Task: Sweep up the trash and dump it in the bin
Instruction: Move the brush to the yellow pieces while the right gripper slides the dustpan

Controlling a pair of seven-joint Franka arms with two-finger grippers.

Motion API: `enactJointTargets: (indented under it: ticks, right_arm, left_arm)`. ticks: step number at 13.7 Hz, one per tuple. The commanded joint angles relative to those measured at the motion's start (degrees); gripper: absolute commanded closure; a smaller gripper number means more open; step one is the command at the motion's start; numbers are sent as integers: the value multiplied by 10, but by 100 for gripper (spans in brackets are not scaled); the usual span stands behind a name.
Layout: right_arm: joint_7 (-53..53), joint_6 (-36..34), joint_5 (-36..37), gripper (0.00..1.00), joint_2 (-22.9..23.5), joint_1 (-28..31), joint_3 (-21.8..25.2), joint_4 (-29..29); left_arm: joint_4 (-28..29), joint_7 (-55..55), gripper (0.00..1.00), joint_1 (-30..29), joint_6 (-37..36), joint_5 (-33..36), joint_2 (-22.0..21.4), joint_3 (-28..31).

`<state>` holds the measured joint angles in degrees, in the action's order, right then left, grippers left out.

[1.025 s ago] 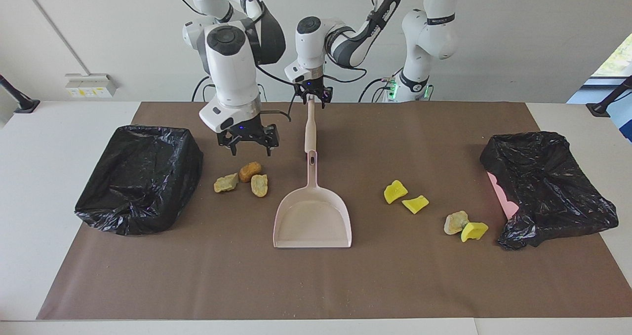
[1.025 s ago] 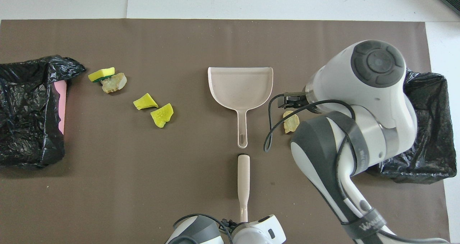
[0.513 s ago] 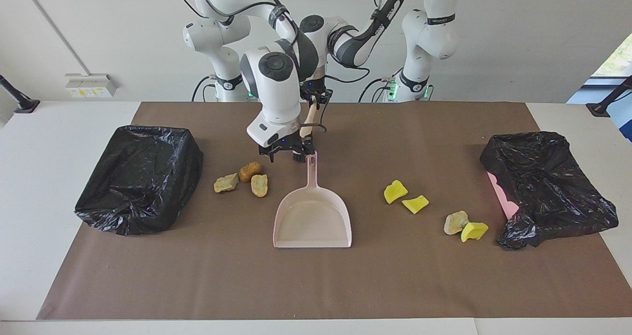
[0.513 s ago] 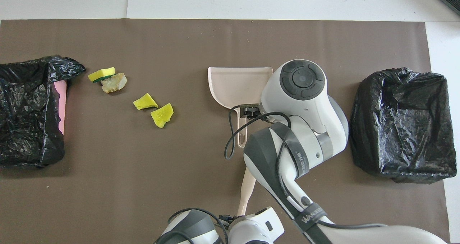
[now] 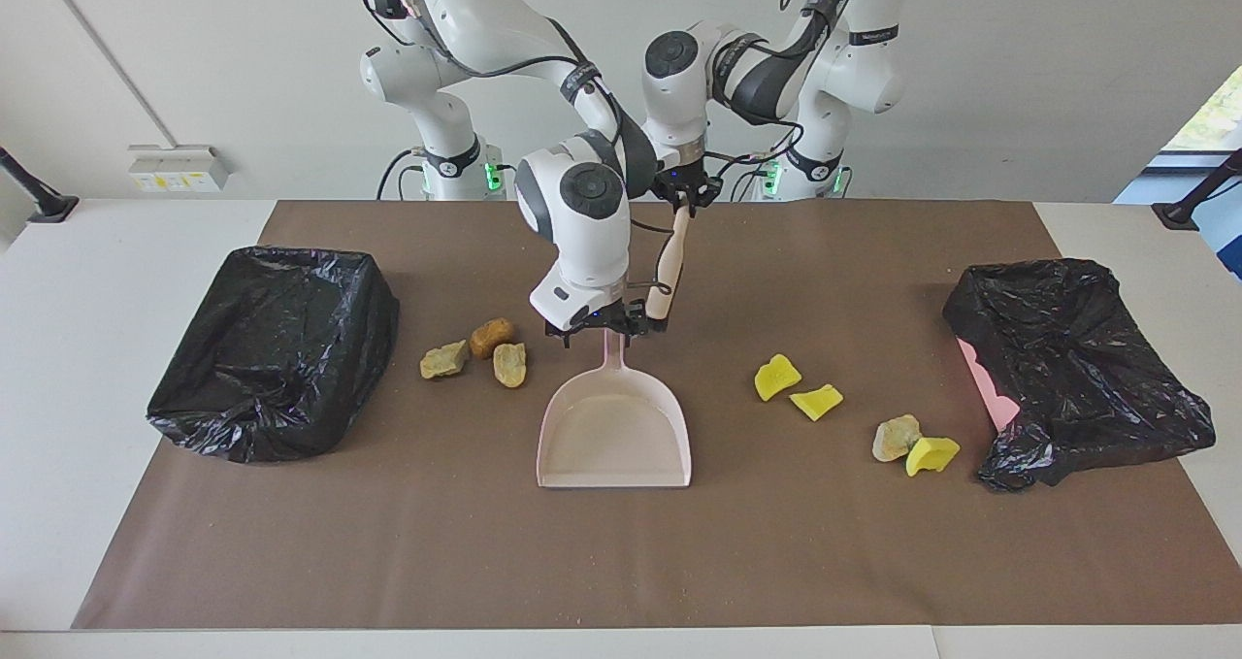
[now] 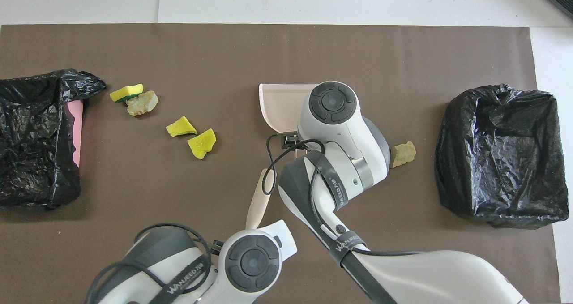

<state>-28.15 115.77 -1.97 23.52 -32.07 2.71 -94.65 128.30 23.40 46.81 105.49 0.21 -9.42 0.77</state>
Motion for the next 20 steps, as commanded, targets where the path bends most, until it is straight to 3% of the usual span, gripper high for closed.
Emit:
enactJointTargets:
  ticks: [1,4,6,8,10,11,15,17,20]
  right_arm:
    - [1,-1,-15,0,1,-5,-3,3]
    - [8,2,-15,0,4,-11,-3,-4]
    - [16,2,-15,17,4,-11,-3,-7]
    - [18,2,-15,39,3,-11,-3,-14]
    - [20,1,-20,85,2,-11,-3,-17]
    - [14,2,-37,100,-1,-12,-3,-21]
    - [43,-37,-25,100,-2,-4,-3,-9]
    - [171,-58,-31,100,-28,17,-1,3]
    - [362,-92,-25,100,-73,39,0,-12]
  left_arm:
    - [7,-92,100,-101,-45,10,-52,-7]
    - [4,-113,100,-173,-25,72,-47,-7]
    - [2,-113,100,-240,30,99,-41,-7]
    - [-17,-148,100,-310,79,102,-14,-7]
    - [-53,-222,100,-364,88,102,17,-7]
    - [-72,-256,100,-392,99,102,32,-7]
    - [-188,-298,100,-440,131,102,160,-7]
    - [-225,-335,100,-464,168,102,211,-7]
    - [-236,-391,100,-492,180,102,231,-7]
